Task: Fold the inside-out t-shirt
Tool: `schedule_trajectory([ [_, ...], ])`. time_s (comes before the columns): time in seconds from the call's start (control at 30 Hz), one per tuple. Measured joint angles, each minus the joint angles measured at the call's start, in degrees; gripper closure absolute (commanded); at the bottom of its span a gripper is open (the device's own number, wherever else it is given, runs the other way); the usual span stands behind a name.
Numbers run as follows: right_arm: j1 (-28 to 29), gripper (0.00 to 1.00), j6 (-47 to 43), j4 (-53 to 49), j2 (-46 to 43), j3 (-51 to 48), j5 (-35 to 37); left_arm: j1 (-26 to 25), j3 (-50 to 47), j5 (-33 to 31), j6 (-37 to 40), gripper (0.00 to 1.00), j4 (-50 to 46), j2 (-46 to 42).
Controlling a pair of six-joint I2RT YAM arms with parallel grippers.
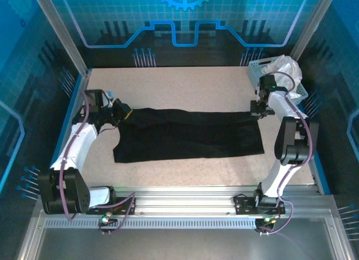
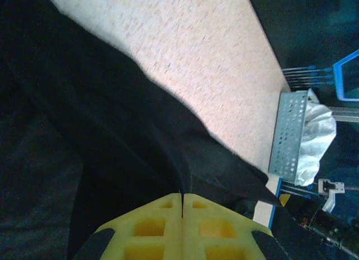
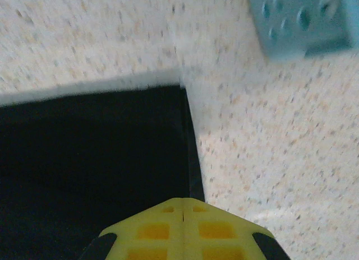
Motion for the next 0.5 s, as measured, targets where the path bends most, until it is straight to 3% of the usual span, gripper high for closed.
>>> schedule_trajectory([
  [0.07,0.00,0.88,0.61,-0.04,-0.07,-2.03,0.00,0.00,-2.62,0.81,-0.52,1.00,-0.20,-1.38],
  [0.13,0.15,0.63,1.77,0.02,-0.13,-3.52,0.57,0.00,-4.74,1.60,-1.11,1.00,-0.35,-2.25],
  [0.27,3.28,0.42,1.62,2.99,-4.35,-7.37,4.35,-0.02,-6.99,2.27,-1.53,1.00,-0.33,-2.36],
  [0.37,11.23,0.26,-1.20,8.55,-13.44,-12.02,5.14,-0.02,-7.43,2.86,-2.56,1.00,-0.04,-2.36],
  [0.5,29.75,0.10,-5.90,21.24,-20.04,-14.08,0.66,-0.02,-7.39,3.06,-2.93,1.00,0.50,-2.38],
])
